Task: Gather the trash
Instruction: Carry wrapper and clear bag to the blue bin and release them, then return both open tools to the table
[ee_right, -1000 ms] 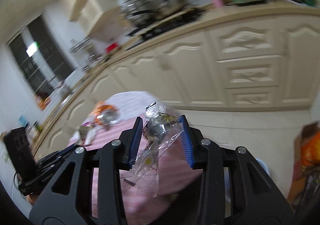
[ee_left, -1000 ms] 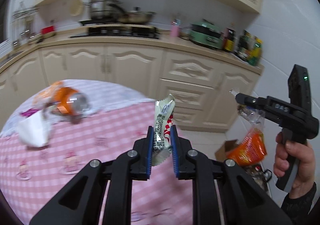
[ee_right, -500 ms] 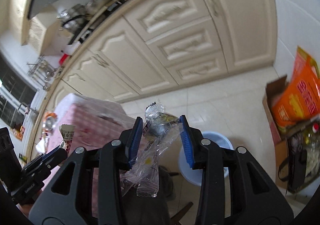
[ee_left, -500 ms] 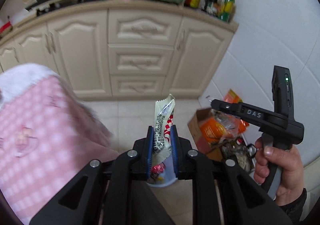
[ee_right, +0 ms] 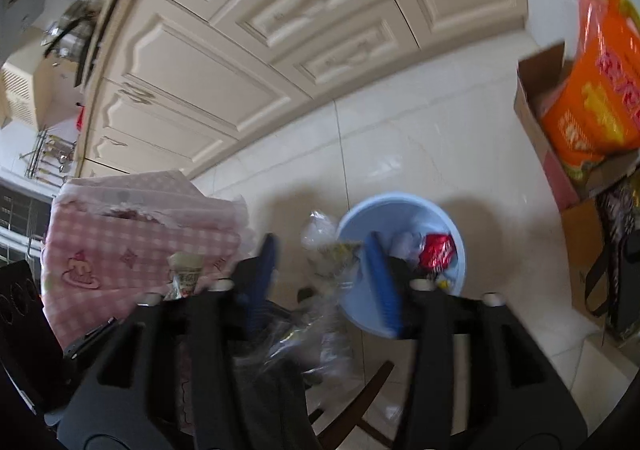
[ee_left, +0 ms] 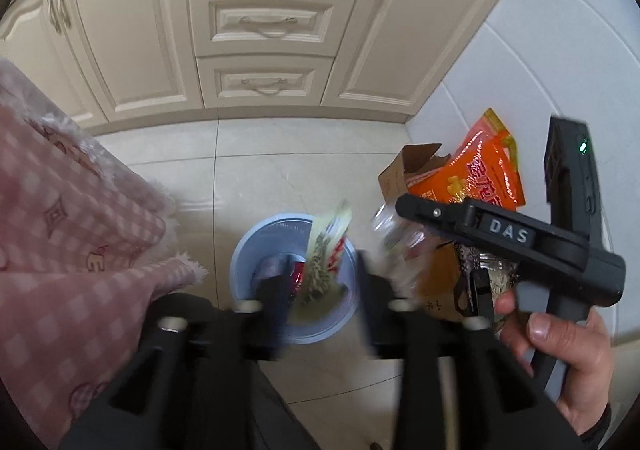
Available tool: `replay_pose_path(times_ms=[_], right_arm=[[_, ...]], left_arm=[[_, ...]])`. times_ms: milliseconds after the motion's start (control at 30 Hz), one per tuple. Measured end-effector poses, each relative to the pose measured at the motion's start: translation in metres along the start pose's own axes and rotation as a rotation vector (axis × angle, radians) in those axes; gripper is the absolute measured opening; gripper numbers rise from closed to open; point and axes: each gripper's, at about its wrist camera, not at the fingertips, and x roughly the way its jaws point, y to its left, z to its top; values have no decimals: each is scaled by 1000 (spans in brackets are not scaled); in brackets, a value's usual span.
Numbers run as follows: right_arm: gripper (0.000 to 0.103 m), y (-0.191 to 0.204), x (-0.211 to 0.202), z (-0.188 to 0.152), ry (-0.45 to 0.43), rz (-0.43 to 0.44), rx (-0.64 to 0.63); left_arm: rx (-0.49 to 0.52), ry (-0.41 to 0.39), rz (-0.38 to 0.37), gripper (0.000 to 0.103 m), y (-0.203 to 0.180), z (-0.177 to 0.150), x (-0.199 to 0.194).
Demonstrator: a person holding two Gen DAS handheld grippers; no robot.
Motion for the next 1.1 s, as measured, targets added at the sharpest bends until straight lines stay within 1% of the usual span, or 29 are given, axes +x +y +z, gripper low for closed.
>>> replay_pose_path(times_ms=[33, 67, 100, 133, 167, 233, 367, 467, 800, 933, 1100], right_arm=[[84, -5, 2, 1, 6, -10, 25], [84, -8, 2, 2, 4, -14, 38], [84, -11, 1, 2, -7, -18, 43], [88, -13, -1, 1, -17, -23, 44], [94, -14, -3, 1, -25, -28, 44], [97, -16, -9, 1, -47, -45, 41], [97, -19, -17, 1, -69, -84, 52], [97, -15, -19, 0, -72, -73, 47], [97, 4, -37, -2, -99, -67, 17], [97, 19, -51, -3, -125, -52, -6], [97, 54, -74, -6, -171, -25, -72]], left_arm=[[-17, -7, 12, 76, 3, 1, 1], [-29, -22, 28, 83, 6, 1, -1], [-36, -41, 42, 84, 8, 1, -4], [-39, -48, 54, 87, 9, 1, -5], [-42, -45, 67, 90, 10, 1, -7], [-46, -42, 94, 92, 10, 3, -9], [-46, -42, 125, 93, 7, 3, -15], [-31, -56, 138, 93, 3, 1, -22], [-25, -98, 125, 93, -4, 0, -50], [-21, -136, 115, 93, -6, -1, -71], [-23, -212, 103, 93, -5, -9, -112]])
